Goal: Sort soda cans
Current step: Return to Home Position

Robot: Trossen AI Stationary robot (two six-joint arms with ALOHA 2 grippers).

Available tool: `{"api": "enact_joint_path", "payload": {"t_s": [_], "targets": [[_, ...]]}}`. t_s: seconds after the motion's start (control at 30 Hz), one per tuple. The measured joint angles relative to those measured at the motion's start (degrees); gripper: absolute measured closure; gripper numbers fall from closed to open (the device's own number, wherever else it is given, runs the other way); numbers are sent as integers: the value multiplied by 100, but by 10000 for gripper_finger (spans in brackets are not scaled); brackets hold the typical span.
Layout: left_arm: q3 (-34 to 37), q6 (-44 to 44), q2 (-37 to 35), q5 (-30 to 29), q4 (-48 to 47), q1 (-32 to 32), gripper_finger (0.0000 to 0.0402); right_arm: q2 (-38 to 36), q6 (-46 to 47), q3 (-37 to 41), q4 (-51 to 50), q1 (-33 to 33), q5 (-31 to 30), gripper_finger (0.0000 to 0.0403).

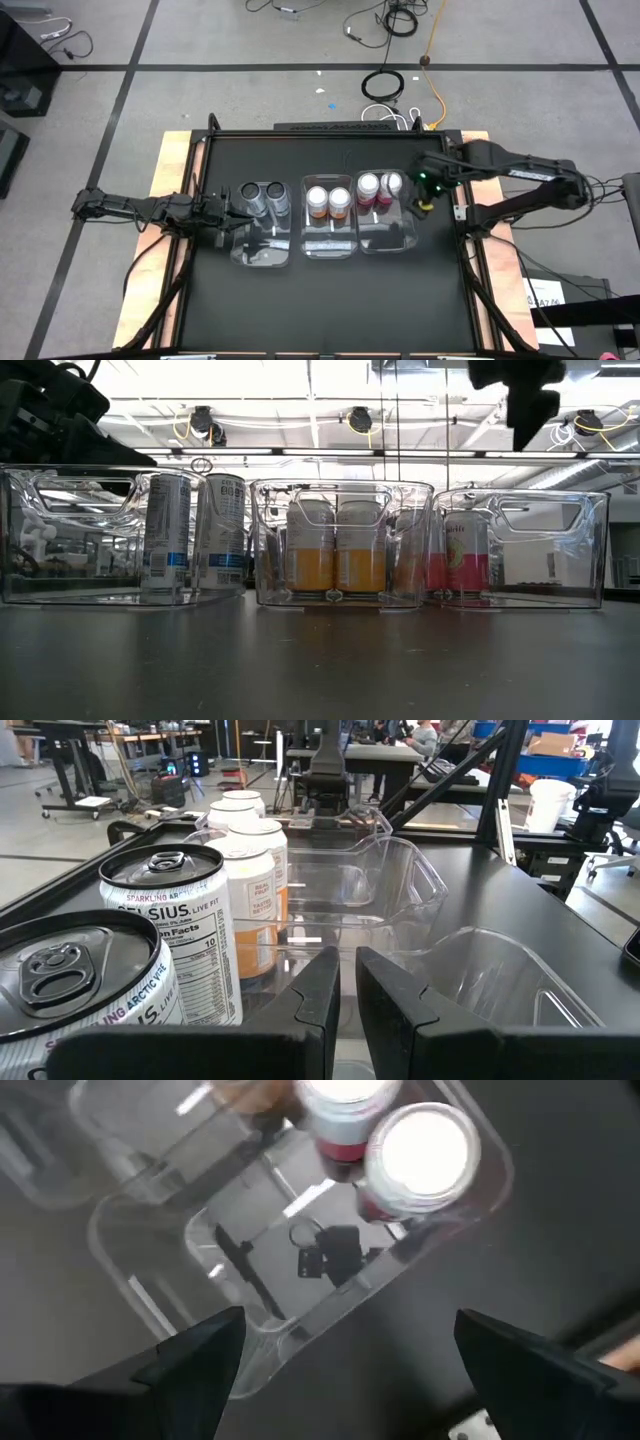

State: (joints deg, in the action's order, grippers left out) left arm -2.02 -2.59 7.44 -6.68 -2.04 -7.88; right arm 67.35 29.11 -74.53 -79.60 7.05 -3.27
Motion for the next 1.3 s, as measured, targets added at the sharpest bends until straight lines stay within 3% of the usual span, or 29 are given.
{"api": "enact_joint_path", "payload": {"t_s": [0.1,0.27,0.57,0.8,1.07,1.3], "targets": [[0,-1,0,-2,0,-2,352,-382,-173,435,626,-362,0,51],[-1,0,0,0,0,-1,352,-1099,-660,1800,2386,-737,35,51],[-2,-2,0,-1,0,-1,352,-2266,-897,4554,6098,-796,213,51],[-2,-2,0,0,1,-1,352,-2686,-1279,6191,9173,-794,156,51],[0,-2,0,-2,0,-2,352,-2723,-1358,7382,10666,-792,-173,51],[-2,-1,0,-1,1,0,352,-2818,-1625,7378,10547,-792,-149,51]]}}
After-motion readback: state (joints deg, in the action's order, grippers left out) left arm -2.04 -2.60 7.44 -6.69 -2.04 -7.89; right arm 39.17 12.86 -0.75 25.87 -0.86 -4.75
